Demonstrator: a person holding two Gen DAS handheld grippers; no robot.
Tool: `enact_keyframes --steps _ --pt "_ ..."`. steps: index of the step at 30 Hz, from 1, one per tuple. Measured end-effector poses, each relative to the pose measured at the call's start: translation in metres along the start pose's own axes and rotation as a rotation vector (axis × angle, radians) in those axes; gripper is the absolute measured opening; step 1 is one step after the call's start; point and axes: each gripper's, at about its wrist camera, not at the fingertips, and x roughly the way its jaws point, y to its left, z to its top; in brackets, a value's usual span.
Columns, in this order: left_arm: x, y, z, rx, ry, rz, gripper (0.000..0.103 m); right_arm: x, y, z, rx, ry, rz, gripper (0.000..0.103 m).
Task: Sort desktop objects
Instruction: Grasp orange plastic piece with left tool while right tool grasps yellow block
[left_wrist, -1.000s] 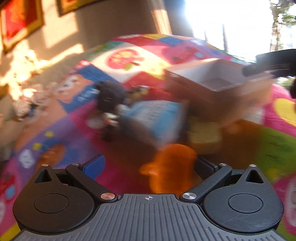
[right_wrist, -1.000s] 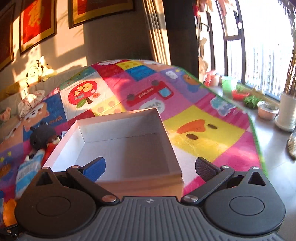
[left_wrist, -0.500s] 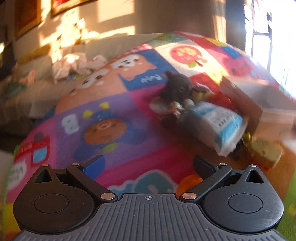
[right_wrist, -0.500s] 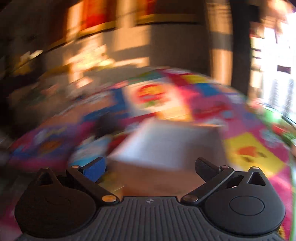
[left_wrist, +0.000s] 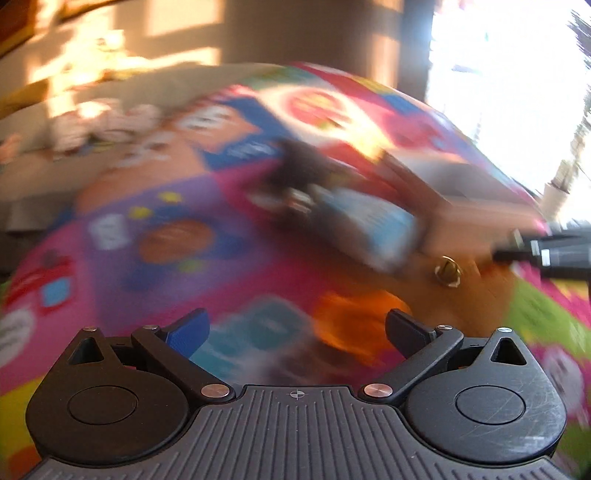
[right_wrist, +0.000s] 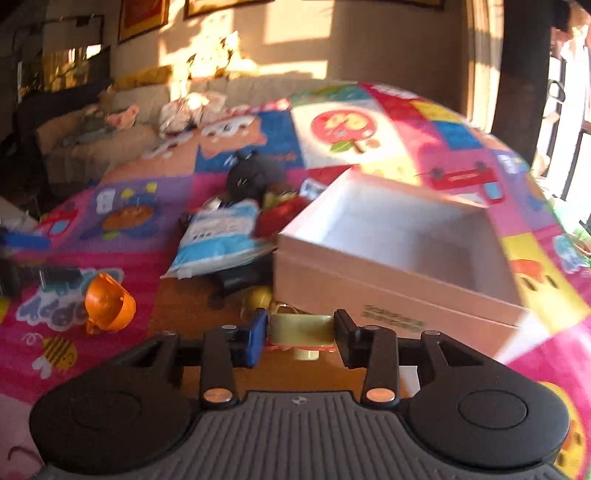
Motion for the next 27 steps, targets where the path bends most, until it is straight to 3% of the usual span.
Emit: enact_keyframes --steps 4,11,13,15,17,21,24,27 --pt "0.016 -0.036 -0.006 0.107 0.023 -0.076 0.103 -0.028 -0.017 -0.011 0.032 0.018 -0.003 0.039" --pt "0.036 -0.061 -0.003 0.144 0.056 -0.192 0.103 -0.045 -0.026 -0.048 0.046 0.101 -0.038 0.040" --pt "0.033 -0.067 -0.004 0.177 0.046 -0.208 0.103 -0.049 -0.024 -0.055 0.029 0.093 -0.056 0.045" --pt "0.032 -0.069 -0.005 0.204 0.031 -0.185 0.103 -0.050 -0.022 -0.057 0.012 0.083 -0.064 0.060" --pt "0.032 -0.067 -0.005 0.208 0.024 -0.151 0.103 -0.049 -0.022 -0.058 0.007 0.074 -0.055 0.068" --pt "0.038 -0.061 -0.001 0.197 0.029 -0.116 0.101 -0.043 -0.021 -0.058 0.002 0.071 -0.049 0.068" --pt "0.047 -0.062 0.001 0.206 0.052 -0.082 0.082 -0.039 -0.019 -0.057 -0.001 0.065 -0.045 0.067" --pt "0.050 -0.061 0.004 0.177 0.060 -0.075 0.078 -0.035 -0.015 -0.055 -0.017 0.057 -0.050 0.066"
